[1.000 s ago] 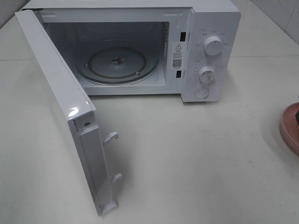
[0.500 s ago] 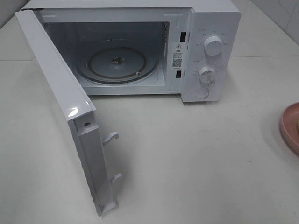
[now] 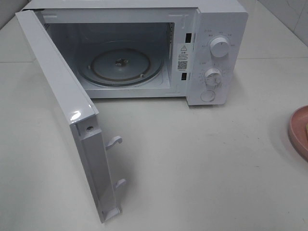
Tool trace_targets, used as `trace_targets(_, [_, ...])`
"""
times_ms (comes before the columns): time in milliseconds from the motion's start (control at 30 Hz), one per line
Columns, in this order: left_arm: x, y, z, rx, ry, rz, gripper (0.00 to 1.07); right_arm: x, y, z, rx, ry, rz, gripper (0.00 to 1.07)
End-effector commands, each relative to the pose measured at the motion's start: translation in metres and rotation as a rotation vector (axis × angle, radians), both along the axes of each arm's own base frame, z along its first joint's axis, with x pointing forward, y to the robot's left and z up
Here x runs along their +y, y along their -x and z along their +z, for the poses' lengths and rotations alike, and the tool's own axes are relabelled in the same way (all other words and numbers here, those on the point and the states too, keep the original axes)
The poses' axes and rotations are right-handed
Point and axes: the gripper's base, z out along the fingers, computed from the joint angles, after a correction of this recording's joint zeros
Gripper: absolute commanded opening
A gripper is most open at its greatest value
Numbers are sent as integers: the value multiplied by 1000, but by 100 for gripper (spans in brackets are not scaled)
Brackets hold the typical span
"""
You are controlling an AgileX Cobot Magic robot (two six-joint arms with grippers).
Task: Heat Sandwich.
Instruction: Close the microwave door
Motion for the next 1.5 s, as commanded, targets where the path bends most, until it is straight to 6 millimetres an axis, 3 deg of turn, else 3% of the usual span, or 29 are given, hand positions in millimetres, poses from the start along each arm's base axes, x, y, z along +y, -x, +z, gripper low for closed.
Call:
trace_targets(33, [0,3,0,-30,1,-1,100,-7,19,1,-80,-28,-18,77])
trace_targets(367, [0,3,0,-30,1,-1,100,-17,48,-2,-219,-58,-130,77])
trace_targets(733, [0,3,0,-30,1,-1,100,-14,40,-53,-209,-58,-137,76])
trace_targets(1500, [0,3,0,-29,1,-1,100,-13,41,-53,-216,-57,-179,76])
